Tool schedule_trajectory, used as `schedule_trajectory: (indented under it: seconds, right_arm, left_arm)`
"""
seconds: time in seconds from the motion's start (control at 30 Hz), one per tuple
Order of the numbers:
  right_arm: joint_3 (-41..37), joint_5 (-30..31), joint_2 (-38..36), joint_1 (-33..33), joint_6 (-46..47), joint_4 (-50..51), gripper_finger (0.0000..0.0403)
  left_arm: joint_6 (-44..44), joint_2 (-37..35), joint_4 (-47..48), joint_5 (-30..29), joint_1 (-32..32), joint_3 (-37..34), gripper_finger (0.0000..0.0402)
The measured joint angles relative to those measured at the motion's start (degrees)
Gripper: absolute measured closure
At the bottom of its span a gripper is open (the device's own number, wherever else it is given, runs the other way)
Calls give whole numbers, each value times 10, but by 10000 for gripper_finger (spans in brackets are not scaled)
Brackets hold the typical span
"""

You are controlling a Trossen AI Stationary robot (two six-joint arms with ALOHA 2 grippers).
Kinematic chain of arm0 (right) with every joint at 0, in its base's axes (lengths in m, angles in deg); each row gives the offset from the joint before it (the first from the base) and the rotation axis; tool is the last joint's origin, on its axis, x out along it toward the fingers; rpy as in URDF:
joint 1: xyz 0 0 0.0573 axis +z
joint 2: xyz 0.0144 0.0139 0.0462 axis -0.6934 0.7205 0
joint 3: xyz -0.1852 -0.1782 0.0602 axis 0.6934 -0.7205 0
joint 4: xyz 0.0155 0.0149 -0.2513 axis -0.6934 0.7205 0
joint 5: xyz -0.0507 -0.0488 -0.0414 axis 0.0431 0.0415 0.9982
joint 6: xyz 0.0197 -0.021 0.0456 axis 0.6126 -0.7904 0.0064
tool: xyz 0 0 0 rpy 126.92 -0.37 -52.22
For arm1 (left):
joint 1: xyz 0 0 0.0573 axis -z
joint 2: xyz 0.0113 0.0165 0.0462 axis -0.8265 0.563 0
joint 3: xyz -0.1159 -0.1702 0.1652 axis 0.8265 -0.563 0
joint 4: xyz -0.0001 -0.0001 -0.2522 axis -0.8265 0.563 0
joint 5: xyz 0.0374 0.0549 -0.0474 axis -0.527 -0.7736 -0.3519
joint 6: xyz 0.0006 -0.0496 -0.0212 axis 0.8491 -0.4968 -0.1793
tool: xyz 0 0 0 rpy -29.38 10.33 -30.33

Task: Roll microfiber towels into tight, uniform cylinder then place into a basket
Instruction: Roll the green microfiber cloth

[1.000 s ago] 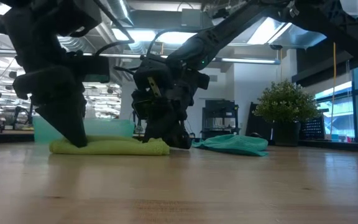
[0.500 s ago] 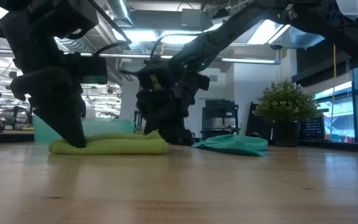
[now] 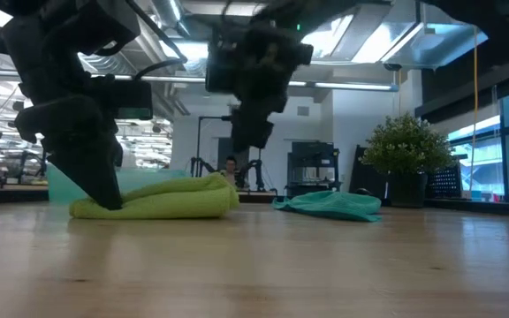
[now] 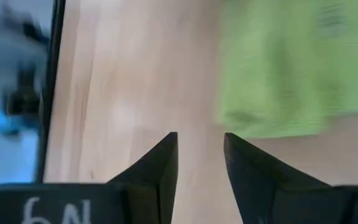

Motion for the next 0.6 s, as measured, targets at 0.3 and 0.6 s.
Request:
schedule_trajectory:
  seconds: [0.3, 0.6]
  right_arm:
    - [0, 62, 25, 60, -66, -141, 272]
    - [0, 67, 73, 41, -68, -153, 272]
  left_arm:
    - [2, 0, -1, 1, 0, 0, 331]
    - [6, -1, -1, 10, 0, 0, 331]
